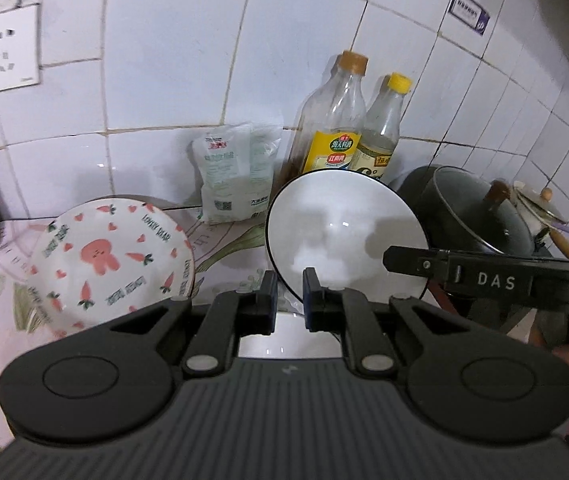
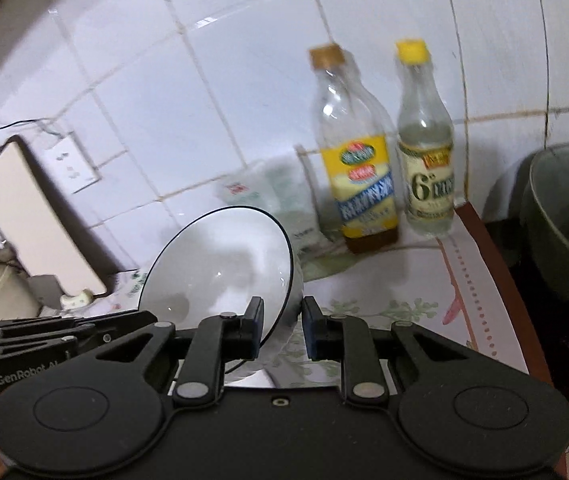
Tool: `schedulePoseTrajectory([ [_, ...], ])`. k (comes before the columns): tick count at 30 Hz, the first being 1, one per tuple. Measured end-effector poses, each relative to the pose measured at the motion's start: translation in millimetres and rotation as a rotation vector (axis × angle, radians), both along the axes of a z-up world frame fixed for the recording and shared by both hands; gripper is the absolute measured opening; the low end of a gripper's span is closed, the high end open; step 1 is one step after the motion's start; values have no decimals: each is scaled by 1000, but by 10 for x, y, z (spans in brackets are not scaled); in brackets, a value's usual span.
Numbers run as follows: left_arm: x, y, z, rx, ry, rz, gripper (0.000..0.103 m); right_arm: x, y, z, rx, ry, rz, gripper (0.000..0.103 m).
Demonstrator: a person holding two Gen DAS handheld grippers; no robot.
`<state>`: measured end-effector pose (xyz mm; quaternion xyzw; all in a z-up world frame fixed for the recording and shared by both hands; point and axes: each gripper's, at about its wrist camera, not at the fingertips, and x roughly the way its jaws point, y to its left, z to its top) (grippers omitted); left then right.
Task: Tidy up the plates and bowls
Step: 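Lift the small white bowl with both tools over the nested bowls, then lower the small bowl into the nested bowls and open both tools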
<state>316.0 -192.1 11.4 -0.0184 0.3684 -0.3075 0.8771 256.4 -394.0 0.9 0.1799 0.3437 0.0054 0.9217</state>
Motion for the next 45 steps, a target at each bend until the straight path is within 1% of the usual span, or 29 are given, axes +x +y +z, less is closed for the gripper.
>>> schedulePoseTrajectory([
  [4, -208, 177, 95, -10, -9, 26, 11, -119, 116, 57, 12, 9, 31, 25],
  [7, -332, 279, 114, -1, -7, 36, 11, -191, 205, 80, 19, 23, 51, 25],
  [10, -443, 362, 124, 15, -7, 49, 11, -265, 316, 105, 0, 21, 74, 25],
  [13, -552, 429, 134, 29, -24, 61, 11, -333, 407, 97, -9, 18, 92, 25],
  [19, -666, 507, 72, 47, -19, 66, 11, -421, 471, 5, 12, 37, 110, 25],
  [26, -669, 501, -106, 69, 13, 66, 11, -425, 510, -147, 7, 70, 120, 25],
  [34, -570, 395, -317, 86, 42, 57, 11, -380, 463, -340, 1, 103, 115, 25],
  [37, -533, 349, -398, 99, 45, 60, 11, -341, 457, -411, -15, 108, 119, 25],
  [41, -480, 303, -489, 119, 44, 62, 11, -299, 502, -489, -65, 100, 130, 25],
  [45, -446, 251, -554, 141, 35, 68, 11, -261, 517, -555, -95, 97, 137, 25],
])
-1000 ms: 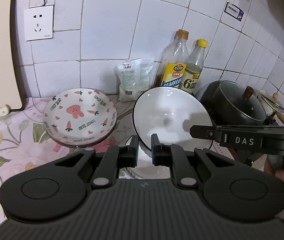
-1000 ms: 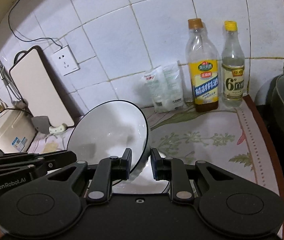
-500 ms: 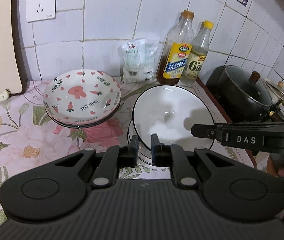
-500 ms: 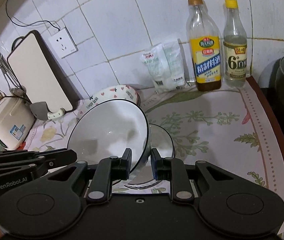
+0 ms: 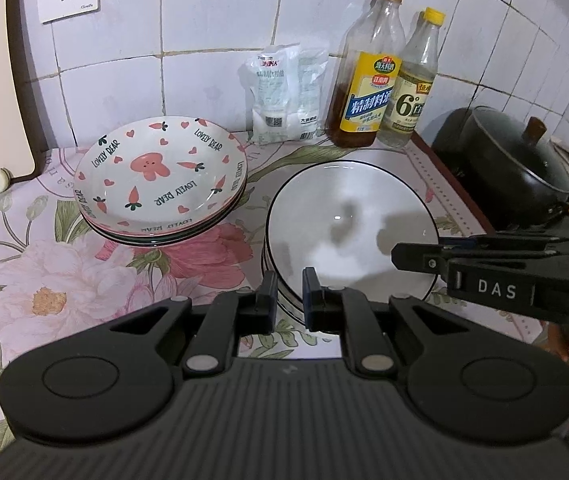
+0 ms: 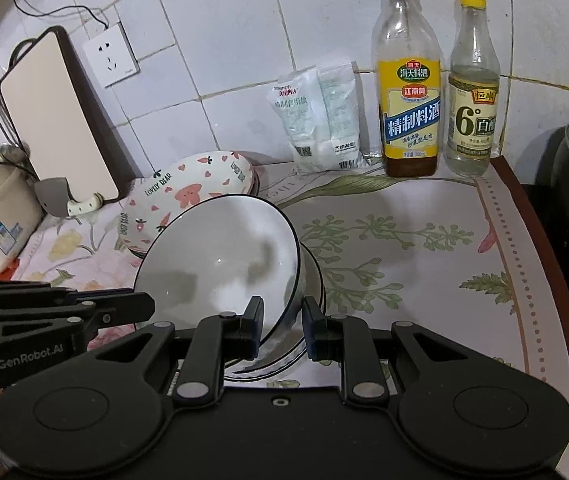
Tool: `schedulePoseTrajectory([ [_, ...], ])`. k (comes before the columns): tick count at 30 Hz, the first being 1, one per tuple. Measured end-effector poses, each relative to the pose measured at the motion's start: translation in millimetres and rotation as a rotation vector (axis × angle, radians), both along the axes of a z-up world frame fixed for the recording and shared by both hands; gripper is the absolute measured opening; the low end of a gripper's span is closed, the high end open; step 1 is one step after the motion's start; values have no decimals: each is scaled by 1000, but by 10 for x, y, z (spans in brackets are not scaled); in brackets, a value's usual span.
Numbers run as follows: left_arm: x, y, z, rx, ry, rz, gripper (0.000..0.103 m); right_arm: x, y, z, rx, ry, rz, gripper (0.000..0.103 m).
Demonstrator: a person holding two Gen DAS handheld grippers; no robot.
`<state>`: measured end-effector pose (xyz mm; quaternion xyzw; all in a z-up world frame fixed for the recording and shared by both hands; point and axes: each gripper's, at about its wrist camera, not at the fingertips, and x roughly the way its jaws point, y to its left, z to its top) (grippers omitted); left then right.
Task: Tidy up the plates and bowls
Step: 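Lower the small bowl into the nested bowls and open both tools, then move both tools to the rim of the three-bowl stack and grip it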
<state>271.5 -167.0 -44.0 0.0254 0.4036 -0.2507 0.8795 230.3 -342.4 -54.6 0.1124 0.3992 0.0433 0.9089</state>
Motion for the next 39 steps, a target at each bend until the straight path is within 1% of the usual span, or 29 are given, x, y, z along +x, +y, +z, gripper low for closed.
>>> schedulePoseTrajectory([
  [6, 48, -91, -77, 10, 6, 6, 11, 59, -49, -75, -15, -6, -5, 25],
  [9, 65, -113, -146, 10, 17, 8, 12, 65, -50, -112, -37, -21, 4, 26],
  [13, 32, -107, -200, 10, -9, 17, 13, -6, -28, -144, -50, -71, 36, 31],
  [18, -59, -52, -160, -26, -10, -6, 14, -143, -3, -141, -70, -133, 54, 31],
  [20, -123, -53, -125, -19, -10, -32, 15, -208, 11, -106, -70, -148, 59, 36],
  [21, -171, -53, -105, -12, -14, -52, 16, -249, 20, -80, -79, -154, 55, 39],
  [23, -258, -32, -72, -10, -29, -59, 17, -349, 46, -27, -112, -174, 41, 43],
  [27, -453, 47, 0, -8, -55, -80, 18, -575, 88, 77, -154, -224, 39, 45],
  [29, -536, 106, 32, -11, -63, -87, 21, -698, 106, 125, -160, -247, 44, 53],
  [33, -708, 223, 98, -14, -88, -96, 23, -912, 169, 178, -152, -276, 70, 57],
  [35, -789, 270, 116, -11, -100, -103, 26, -1030, 214, 179, -155, -293, 87, 62],
  [39, -933, 341, 125, -15, -120, -114, 31, -1228, 340, 152, -179, -329, 119, 65],
])
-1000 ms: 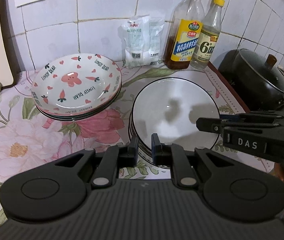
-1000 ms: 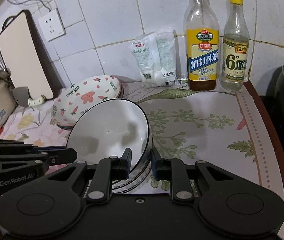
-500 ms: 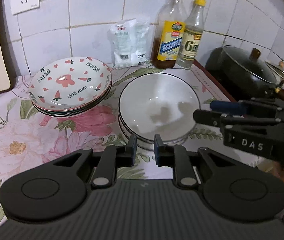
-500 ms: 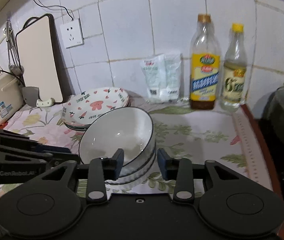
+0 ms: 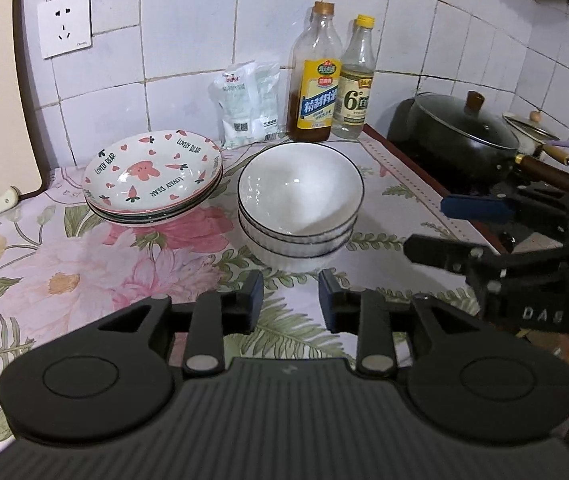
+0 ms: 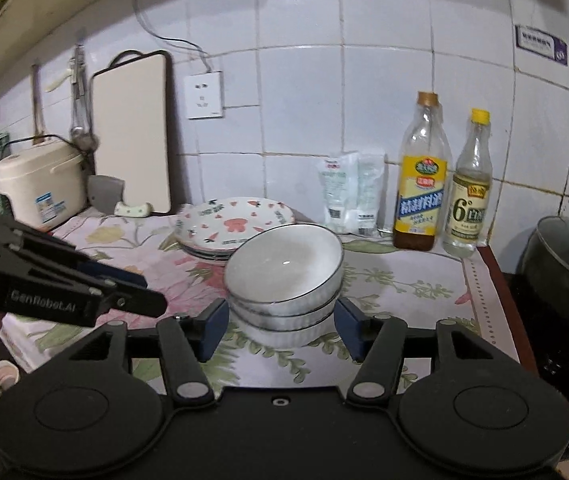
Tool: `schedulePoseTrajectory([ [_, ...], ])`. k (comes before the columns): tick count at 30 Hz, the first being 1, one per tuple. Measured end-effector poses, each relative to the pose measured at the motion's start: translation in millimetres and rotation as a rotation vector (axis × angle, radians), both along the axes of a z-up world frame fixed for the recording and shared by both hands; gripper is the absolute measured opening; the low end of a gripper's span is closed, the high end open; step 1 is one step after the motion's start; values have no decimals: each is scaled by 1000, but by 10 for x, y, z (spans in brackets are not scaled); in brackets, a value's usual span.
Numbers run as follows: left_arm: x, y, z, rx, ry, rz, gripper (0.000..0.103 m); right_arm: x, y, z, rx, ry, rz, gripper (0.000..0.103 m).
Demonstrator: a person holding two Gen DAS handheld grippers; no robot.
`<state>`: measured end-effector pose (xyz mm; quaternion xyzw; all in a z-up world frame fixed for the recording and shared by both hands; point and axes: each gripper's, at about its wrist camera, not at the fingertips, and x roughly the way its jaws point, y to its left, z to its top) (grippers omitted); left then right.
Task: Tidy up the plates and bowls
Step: 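Move both tools to the rim of the three-bowl stack and grip it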
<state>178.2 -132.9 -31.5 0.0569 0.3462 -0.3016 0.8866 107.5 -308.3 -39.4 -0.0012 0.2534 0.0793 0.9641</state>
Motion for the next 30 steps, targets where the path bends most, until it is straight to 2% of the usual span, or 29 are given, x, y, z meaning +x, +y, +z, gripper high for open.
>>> schedulePoseTrajectory([
  [8, -112, 99, -89, -59, -23, -12, 39, -217, 158, -134, -33, -52, 52, 71],
  [13, -108, 131, -209, -86, -66, -11, 41, -214, 228, -277, -46, -65, 66, 74],
  [17, -37, 156, -319, -123, -75, -16, 47, -133, 281, -436, -56, -65, 72, 78],
  [20, 34, 161, -381, -140, -92, -11, 51, -32, 287, -559, -54, -70, 71, 89],
  [22, 96, 153, -414, -158, -96, -14, 54, 34, 275, -633, -44, -76, 63, 90],
  [25, 206, 118, -445, -186, -93, -9, 65, 154, 268, -734, -35, -66, 51, 92],
  [30, 442, 9, -469, -225, -55, 6, 74, 365, 215, -916, -21, -68, 2, 98],
])
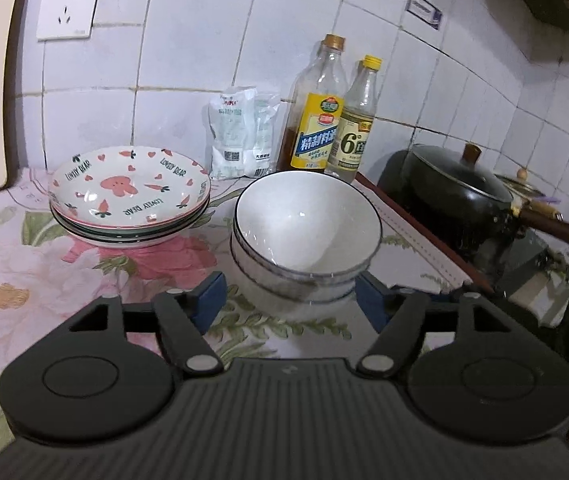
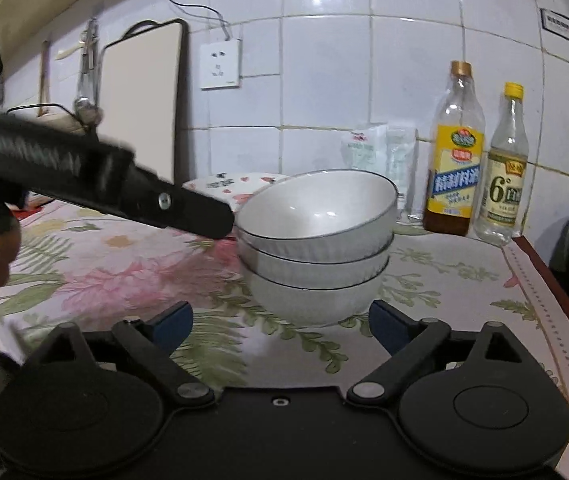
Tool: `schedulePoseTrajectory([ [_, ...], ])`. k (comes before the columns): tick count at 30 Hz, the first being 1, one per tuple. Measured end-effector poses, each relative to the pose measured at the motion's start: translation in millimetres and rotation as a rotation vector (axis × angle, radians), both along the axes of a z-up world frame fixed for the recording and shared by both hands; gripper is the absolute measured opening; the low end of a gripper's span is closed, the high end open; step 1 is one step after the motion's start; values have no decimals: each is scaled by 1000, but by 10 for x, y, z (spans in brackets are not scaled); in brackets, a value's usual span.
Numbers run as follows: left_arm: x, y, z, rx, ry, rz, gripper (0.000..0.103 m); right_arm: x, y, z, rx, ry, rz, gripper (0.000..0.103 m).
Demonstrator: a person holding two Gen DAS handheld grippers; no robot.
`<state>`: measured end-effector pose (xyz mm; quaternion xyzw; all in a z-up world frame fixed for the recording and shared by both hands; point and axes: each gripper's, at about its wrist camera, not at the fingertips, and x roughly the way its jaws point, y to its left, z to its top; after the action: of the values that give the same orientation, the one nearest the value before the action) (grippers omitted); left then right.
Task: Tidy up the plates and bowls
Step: 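Move both tools to the rim of the three-bowl stack and grip it, then lift the bowl stack with both tools and carry it over the plate stack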
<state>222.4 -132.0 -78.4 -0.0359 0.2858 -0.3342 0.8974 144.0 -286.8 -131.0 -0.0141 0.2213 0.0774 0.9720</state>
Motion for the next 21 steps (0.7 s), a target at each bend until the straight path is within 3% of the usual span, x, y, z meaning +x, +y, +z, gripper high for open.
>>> schedulePoseTrajectory([
  [7, 437, -171, -98, -37, 131, 59, 76, 296, -112, -164, 67, 29, -62, 99],
  [12, 605, -121, -236, -101, 193, 94, 75, 466, -94, -235, 52, 59, -71, 99],
  [21, 740, -138, -441, -153, 267, 103, 64, 640, -102, -262, 89, 130, -72, 99],
])
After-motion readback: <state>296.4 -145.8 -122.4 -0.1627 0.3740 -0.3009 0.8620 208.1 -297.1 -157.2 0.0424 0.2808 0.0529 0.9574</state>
